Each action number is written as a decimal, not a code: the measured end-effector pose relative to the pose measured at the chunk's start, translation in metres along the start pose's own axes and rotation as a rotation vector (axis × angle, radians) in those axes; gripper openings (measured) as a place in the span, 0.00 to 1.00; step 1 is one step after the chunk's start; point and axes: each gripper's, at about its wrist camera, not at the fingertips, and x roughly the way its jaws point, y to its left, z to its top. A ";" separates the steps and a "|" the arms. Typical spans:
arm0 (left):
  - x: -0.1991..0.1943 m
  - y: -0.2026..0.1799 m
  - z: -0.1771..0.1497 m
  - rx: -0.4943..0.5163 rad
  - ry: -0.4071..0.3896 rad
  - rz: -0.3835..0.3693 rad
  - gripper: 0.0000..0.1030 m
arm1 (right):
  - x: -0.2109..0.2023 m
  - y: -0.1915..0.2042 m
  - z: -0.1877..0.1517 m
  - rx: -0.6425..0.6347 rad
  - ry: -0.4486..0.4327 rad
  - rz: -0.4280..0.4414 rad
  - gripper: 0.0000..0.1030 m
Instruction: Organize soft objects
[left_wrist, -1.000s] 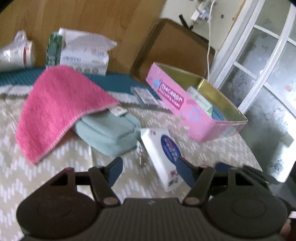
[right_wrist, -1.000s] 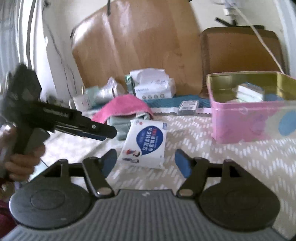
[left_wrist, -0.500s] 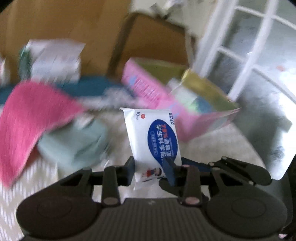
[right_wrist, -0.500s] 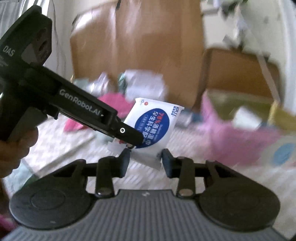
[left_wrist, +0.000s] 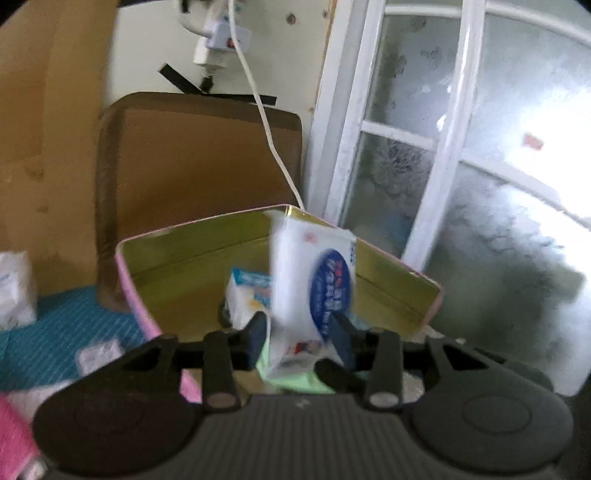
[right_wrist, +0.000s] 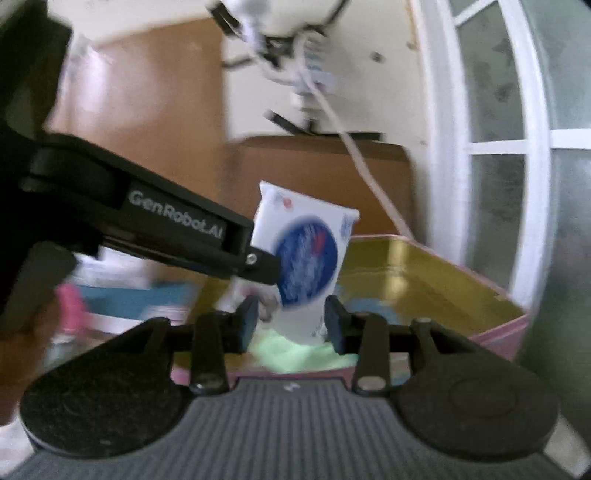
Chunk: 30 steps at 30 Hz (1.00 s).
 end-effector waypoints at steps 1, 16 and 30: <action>0.010 0.000 0.001 0.001 0.022 0.017 0.39 | 0.010 -0.003 -0.003 -0.022 0.030 -0.066 0.52; -0.107 0.077 -0.104 -0.117 0.003 0.115 0.39 | -0.040 0.031 0.005 0.143 -0.099 0.165 0.45; -0.116 0.106 -0.136 -0.184 0.052 0.122 0.35 | 0.113 0.168 0.029 -0.145 0.288 0.231 0.42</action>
